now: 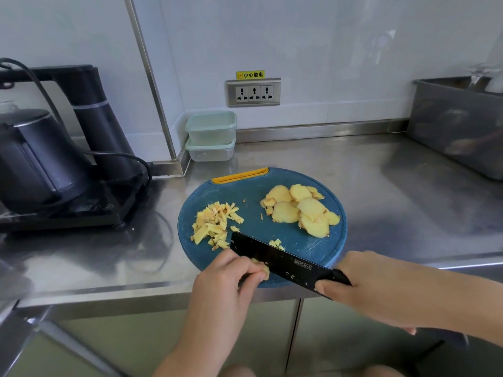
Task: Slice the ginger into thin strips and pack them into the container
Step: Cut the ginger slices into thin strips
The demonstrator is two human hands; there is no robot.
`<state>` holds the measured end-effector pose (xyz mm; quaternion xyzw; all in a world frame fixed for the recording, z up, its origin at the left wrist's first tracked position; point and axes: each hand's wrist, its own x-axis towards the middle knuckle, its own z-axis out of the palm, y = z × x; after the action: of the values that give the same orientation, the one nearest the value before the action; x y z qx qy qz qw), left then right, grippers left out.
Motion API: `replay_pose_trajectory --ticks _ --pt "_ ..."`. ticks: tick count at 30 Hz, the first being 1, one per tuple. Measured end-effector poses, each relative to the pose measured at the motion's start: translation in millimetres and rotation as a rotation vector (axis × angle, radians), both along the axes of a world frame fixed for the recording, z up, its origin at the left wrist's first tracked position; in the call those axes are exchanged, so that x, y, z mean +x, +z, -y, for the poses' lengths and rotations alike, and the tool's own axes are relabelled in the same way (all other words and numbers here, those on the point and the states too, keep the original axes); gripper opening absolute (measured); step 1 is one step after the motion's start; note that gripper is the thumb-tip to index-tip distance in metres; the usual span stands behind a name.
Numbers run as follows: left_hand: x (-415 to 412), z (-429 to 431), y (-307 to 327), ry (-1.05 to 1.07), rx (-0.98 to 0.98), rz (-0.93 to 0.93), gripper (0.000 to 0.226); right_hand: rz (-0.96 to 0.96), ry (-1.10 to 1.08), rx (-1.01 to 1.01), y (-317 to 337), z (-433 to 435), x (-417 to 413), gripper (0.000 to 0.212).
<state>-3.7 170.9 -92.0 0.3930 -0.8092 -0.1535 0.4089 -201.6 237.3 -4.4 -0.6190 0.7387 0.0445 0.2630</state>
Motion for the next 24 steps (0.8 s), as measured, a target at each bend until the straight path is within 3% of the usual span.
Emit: replay_pose_trajectory --ticks 3,7,11,24 --pt "0.1 -0.6 0.1 0.014 0.004 -0.015 0.009 -0.025 -0.034 0.016 -3.3 -0.9 1.0 0.036" --pt "2.2 -1.6 2.6 0.018 0.016 -0.009 0.008 0.286 -0.225 0.175 -2.3 -0.4 -1.4 0.041" --pt "2.8 -1.8 5.5 0.03 0.055 -0.01 0.008 0.397 -0.248 0.183 -1.8 -4.4 -2.9 0.044" --pt "2.7 -3.7 9.0 0.034 0.068 0.004 0.005 0.214 -0.091 0.015 -11.3 -11.2 -2.6 0.034"
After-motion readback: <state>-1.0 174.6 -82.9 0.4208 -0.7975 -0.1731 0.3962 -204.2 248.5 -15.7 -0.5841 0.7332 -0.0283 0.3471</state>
